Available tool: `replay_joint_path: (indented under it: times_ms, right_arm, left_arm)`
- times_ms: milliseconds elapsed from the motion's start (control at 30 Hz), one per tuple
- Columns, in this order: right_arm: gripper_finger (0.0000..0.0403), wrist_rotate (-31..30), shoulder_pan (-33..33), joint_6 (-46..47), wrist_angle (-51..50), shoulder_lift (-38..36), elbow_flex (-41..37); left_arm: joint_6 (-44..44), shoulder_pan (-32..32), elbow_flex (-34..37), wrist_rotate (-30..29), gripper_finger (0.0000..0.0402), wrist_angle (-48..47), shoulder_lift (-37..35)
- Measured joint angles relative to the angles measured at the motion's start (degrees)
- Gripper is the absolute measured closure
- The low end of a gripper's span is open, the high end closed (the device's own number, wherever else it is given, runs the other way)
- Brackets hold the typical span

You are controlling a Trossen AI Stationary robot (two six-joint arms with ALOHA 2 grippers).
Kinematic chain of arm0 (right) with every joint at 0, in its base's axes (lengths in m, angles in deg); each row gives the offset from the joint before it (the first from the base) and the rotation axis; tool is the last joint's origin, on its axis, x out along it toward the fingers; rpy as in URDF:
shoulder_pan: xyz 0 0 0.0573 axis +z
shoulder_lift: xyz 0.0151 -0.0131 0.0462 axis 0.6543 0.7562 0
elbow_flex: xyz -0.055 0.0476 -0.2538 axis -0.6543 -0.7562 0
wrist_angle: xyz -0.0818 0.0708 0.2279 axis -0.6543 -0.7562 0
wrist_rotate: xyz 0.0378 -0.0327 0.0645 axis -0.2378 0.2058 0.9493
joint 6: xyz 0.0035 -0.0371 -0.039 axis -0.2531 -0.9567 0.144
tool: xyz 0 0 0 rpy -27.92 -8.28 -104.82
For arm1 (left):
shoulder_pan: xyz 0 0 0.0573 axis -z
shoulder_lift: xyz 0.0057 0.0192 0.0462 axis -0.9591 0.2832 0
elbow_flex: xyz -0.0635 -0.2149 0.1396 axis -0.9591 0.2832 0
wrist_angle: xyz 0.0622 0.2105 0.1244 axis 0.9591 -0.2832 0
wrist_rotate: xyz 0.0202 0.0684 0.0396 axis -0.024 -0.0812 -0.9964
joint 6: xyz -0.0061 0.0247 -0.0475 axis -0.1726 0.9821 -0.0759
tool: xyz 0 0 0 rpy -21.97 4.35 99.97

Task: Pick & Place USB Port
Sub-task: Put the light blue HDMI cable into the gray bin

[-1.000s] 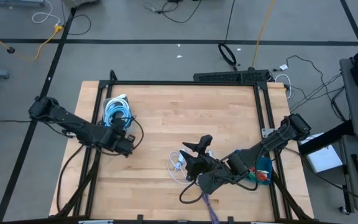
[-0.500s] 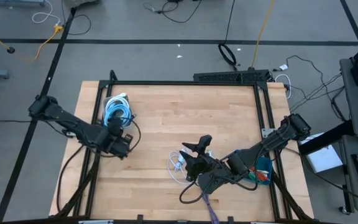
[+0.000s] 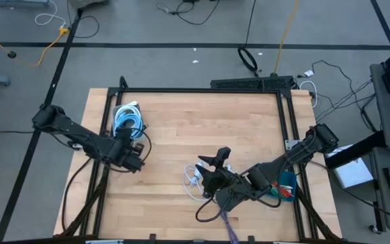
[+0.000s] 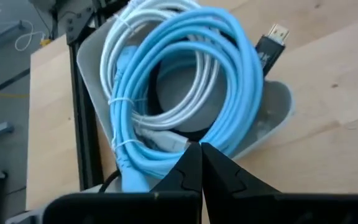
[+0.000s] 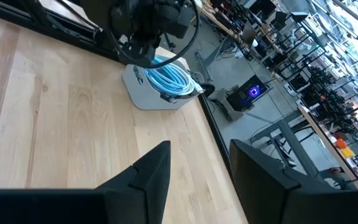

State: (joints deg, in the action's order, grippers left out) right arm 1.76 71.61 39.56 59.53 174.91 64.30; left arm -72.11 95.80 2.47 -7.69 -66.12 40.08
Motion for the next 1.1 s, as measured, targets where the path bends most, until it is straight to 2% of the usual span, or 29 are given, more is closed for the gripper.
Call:
replay_joint_path:
  times_ms: [200,433,733,867,1100]
  right_arm:
    - [0.0248,0.02,0.0,0.0,0.0,0.0,0.0]
    - [0.0248,0.04,0.07,0.0,-0.01,0.0,0.0]
    - [0.0248,0.33,0.13,-0.24,0.17,0.0,0.0]
    - [0.0248,2.96,0.13,-0.31,0.5,0.0,0.0]
    - [0.0248,3.02,0.13,-0.66,0.81,0.0,0.0]
  left_arm:
    - [2.79,-2.54,4.23,0.13,0.0402,7.96,0.0]
    - [5.51,-5.34,4.01,0.53,0.0401,9.56,1.53]
    - [13.88,-10.94,8.49,-0.18,0.0401,23.39,1.21]
    - [13.98,-11.31,8.85,-0.6,0.0401,23.65,0.86]
    - [13.19,-11.49,8.93,0.81,0.0401,23.83,0.45]
